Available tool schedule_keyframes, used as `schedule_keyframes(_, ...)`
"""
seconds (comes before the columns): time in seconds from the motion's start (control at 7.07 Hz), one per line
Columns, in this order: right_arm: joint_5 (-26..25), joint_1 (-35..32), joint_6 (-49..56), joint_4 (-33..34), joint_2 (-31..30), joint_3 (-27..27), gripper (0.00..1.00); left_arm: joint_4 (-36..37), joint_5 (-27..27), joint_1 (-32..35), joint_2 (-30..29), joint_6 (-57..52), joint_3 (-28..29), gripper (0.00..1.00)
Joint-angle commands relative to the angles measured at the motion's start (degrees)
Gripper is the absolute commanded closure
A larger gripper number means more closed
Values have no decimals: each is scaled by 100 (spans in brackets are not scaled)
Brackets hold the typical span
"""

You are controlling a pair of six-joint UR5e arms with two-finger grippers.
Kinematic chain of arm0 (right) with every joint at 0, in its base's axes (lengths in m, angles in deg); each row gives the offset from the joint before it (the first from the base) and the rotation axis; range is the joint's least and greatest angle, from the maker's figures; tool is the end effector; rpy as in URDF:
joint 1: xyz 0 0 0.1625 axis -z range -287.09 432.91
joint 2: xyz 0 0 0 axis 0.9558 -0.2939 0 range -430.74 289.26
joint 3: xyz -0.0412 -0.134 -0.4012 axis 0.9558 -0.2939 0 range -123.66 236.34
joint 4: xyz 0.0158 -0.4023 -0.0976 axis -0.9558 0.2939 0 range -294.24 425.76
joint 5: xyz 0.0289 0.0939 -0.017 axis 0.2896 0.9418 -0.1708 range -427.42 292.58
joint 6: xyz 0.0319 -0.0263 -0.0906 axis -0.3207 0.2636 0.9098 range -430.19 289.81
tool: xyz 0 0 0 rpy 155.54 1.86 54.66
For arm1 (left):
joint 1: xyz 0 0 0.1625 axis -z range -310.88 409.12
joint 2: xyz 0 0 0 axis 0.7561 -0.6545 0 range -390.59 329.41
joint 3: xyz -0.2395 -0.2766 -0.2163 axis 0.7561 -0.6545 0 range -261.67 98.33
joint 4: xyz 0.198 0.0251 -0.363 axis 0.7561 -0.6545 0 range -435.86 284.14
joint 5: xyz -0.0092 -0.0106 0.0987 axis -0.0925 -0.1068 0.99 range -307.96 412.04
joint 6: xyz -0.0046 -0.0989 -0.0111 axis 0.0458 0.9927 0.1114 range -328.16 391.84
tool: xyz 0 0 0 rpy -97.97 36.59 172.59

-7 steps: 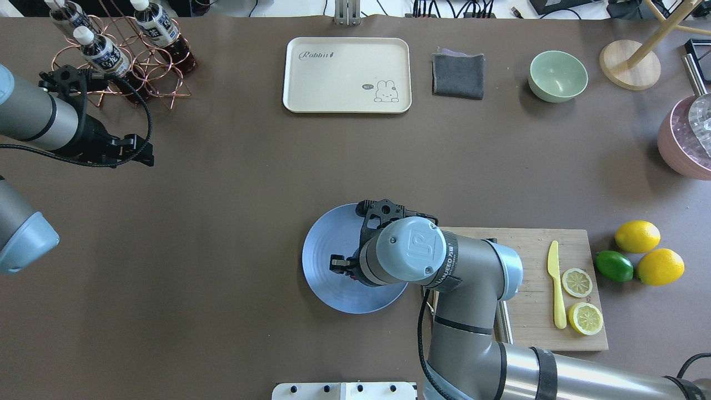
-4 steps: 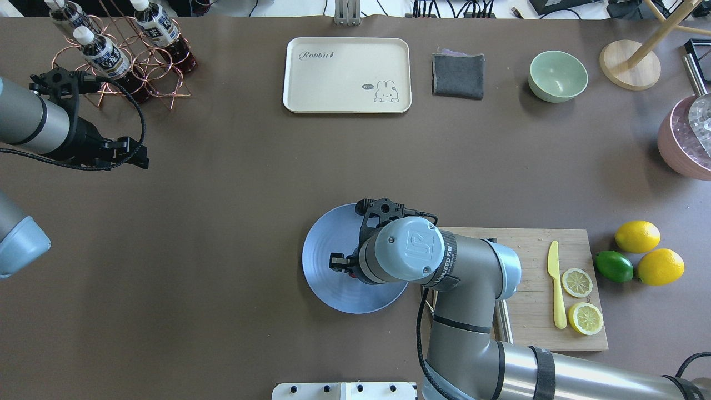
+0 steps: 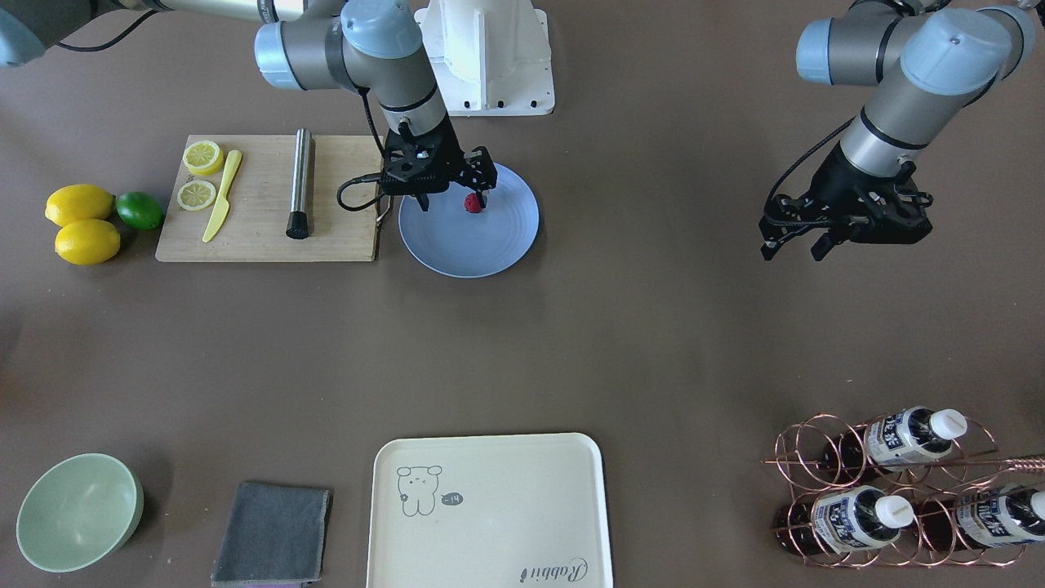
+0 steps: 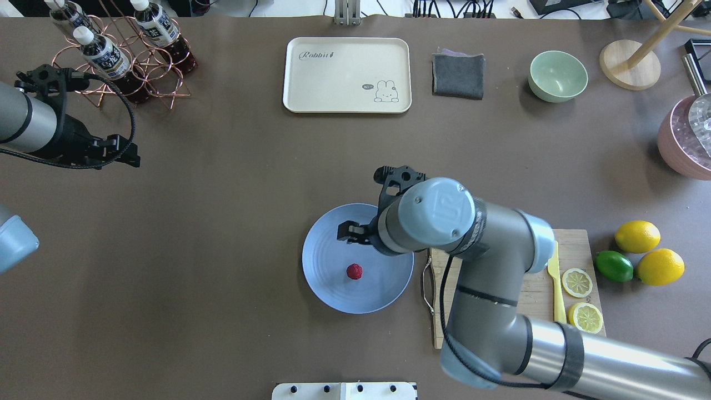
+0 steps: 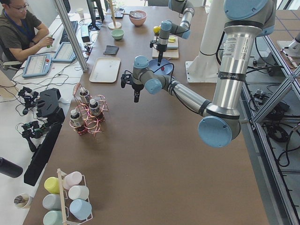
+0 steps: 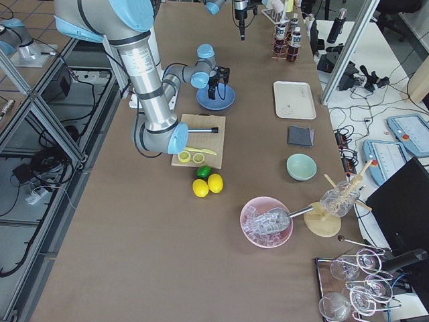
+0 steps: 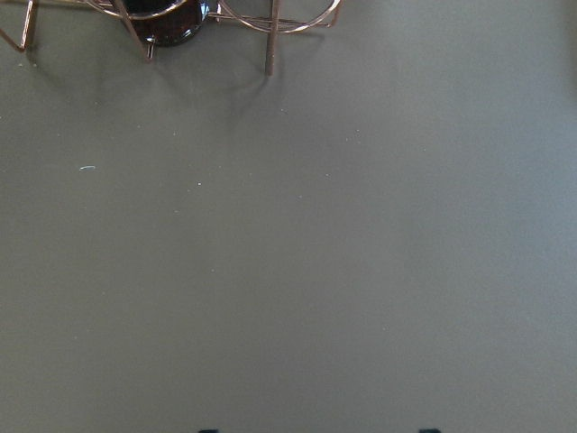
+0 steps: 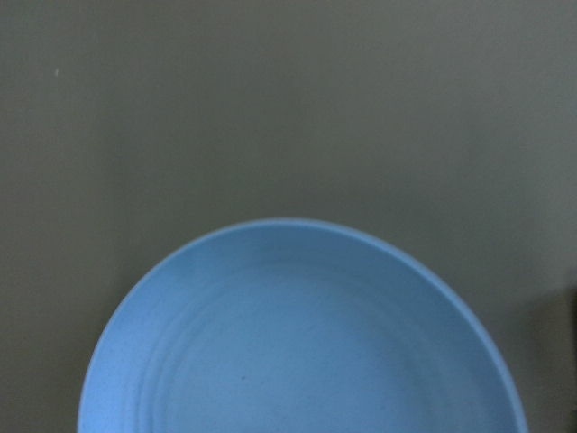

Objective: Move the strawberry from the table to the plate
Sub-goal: 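Open the right gripper to drop the strawberry onto the plate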

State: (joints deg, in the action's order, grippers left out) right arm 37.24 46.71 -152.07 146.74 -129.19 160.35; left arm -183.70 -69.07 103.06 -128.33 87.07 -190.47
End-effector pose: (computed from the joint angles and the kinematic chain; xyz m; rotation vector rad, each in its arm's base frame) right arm -0.5204 -0.3766 0.2192 0.0539 -0.9755 0.1683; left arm 0.2512 -0.4838 0.3996 0.1591 0.8986 -0.1009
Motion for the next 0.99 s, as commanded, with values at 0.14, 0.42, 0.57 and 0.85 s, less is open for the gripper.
schedule_keyframes(0.14,2403,-2733,2877,647,-1251,576,0,43,-1043,1299,710,-1850,94,21)
schedule_keyframes(0.42,2840,-4368,6394,665,-2561,70,0,794,-1283,1977,984,-3353,218,21)
schedule_keyframes(0.57,3258,-5377,8110,743,-2601,-874,0,1400,-1283,2198,994,-4171,262,21)
schedule_keyframes(0.85,3290,-6525,10397,1234,-2523,-2092,0,2037,-1292,2726,1325,-5588,480,14)
